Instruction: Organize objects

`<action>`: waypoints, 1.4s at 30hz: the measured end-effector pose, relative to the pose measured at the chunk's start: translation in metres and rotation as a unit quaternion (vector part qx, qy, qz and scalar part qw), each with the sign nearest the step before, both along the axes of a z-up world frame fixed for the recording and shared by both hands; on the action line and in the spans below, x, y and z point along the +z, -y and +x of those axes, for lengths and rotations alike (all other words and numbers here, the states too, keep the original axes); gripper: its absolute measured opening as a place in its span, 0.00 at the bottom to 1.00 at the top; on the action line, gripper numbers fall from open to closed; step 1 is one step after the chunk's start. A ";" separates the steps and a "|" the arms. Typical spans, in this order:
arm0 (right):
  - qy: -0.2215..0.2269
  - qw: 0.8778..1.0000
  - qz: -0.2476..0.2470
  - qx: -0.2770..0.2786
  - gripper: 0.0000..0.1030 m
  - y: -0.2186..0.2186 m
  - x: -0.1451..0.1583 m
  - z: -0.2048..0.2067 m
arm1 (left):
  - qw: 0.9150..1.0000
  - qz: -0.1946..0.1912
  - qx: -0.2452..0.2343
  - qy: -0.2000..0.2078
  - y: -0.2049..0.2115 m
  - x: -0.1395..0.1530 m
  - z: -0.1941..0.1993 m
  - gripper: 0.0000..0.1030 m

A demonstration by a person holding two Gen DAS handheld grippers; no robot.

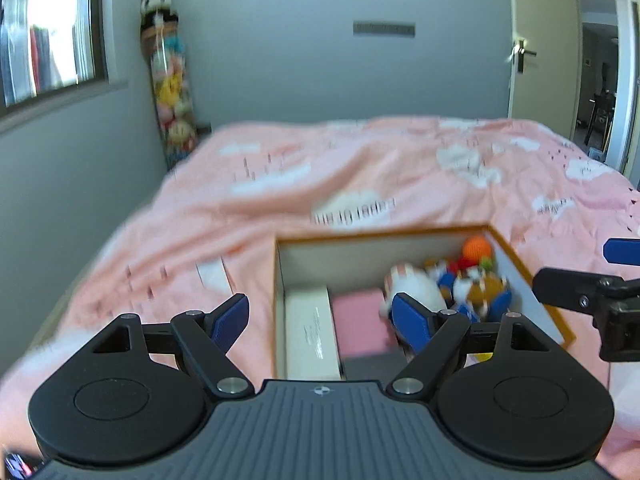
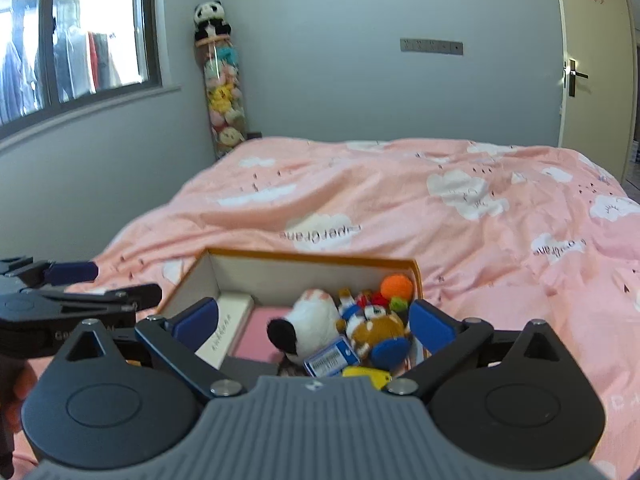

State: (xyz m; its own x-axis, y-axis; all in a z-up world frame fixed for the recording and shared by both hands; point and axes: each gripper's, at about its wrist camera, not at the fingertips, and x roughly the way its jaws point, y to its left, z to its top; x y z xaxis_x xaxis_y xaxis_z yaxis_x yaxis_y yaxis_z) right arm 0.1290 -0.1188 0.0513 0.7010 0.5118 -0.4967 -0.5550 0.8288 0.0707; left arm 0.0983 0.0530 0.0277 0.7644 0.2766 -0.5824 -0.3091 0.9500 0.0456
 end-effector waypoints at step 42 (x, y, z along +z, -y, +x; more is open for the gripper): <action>-0.071 0.997 -0.036 -0.006 0.99 -0.007 -0.054 0.002 | 0.997 -0.051 0.017 -0.063 0.008 -0.044 -0.016 0.91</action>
State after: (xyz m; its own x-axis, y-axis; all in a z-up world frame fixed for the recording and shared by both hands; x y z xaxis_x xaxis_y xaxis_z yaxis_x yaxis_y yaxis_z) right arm 0.1311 -0.1116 -0.0026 0.6267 0.4632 -0.6266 -0.5331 0.8414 0.0889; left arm 0.0827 0.0451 -0.0167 0.6750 0.2359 -0.6991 -0.3386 0.9409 -0.0094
